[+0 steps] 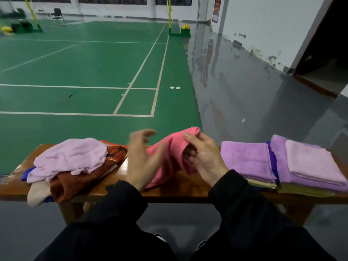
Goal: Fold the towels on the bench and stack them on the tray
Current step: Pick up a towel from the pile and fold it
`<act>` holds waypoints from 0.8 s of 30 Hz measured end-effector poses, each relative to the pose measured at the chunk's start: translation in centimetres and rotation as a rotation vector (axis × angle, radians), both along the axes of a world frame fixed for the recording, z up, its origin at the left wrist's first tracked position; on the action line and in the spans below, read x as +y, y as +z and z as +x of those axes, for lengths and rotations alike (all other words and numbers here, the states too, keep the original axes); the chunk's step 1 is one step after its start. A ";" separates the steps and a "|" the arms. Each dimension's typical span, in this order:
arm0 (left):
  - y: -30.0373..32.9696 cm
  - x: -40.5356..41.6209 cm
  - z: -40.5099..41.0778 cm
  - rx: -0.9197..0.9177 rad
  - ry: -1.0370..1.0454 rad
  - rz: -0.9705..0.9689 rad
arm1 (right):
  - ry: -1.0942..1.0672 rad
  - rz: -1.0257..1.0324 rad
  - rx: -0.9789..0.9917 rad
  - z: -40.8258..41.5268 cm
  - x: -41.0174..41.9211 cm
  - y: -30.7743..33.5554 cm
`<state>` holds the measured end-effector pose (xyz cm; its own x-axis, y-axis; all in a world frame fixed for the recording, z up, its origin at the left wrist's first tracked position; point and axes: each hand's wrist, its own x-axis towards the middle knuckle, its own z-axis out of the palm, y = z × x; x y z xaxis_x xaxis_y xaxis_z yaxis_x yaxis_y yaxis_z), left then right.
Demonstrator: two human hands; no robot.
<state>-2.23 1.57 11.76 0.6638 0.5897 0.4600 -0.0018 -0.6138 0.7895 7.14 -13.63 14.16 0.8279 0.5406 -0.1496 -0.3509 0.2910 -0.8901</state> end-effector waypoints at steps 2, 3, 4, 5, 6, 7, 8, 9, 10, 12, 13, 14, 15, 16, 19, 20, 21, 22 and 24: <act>0.6 -2.7 -0.3 0.073 -0.220 -0.021 | 0.019 0.016 0.003 -0.6 0.5 0.4; 0.4 -3.3 -0.2 0.072 -0.212 -0.030 | 0.010 0.014 -0.005 -0.8 0.6 0.4; 0.1 -3.4 0.0 0.043 -0.160 -0.010 | 0.007 0.012 -0.010 -0.9 0.7 0.1; -0.2 -3.2 0.1 0.014 -0.100 0.026 | 0.007 0.006 -0.016 -1.0 0.7 0.0; -0.4 -2.9 0.2 -0.010 -0.058 0.055 | 0.004 0.005 -0.022 -1.2 0.6 -0.1; -0.5 -2.6 0.2 -0.022 -0.055 0.082 | -0.008 0.011 -0.030 -1.2 0.5 -0.2; -0.6 -2.4 0.2 -0.024 -0.076 0.137 | -0.026 0.018 -0.032 -1.1 0.4 -0.4; -0.9 -2.2 0.1 -0.017 -0.114 0.206 | -0.041 0.022 -0.041 -1.0 0.3 -0.7; -1.1 -2.0 0.1 -0.011 -0.161 0.245 | -0.056 0.023 -0.051 -0.9 0.3 -0.8; -1.3 -2.1 0.2 -0.021 -0.226 0.170 | -0.083 -0.011 -0.103 -0.8 0.3 -1.0; -1.1 -2.3 0.2 -0.033 -0.246 0.038 | -0.070 -0.041 -0.140 -0.8 0.5 -1.3; -0.9 -2.5 0.4 -0.036 -0.265 -0.118 | -0.038 -0.050 -0.158 -1.0 0.7 -1.7; -0.6 -2.6 0.7 -0.038 -0.278 -0.241 | -0.006 -0.043 -0.152 -1.2 0.9 -2.2; -0.4 -2.6 1.1 -0.034 -0.282 -0.312 | 0.014 -0.026 -0.116 -1.4 1.0 -2.7; -0.4 -2.6 1.4 0.031 -0.287 -0.409 | 0.045 0.023 0.041 -1.8 1.0 -3.4; -0.5 -2.7 1.5 0.050 -0.260 -0.412 | 0.052 0.030 0.078 -1.9 1.1 -3.7; -0.7 -2.9 1.5 0.051 -0.239 -0.442 | 0.067 0.040 0.107 -2.0 1.1 -3.9; -1.0 -2.9 1.5 0.032 -0.227 -0.530 | 0.083 0.055 0.140 -2.0 1.2 -4.1; -1.5 -2.9 1.8 -0.054 -0.237 -0.899 | 0.103 0.065 0.182 -2.3 1.1 -4.6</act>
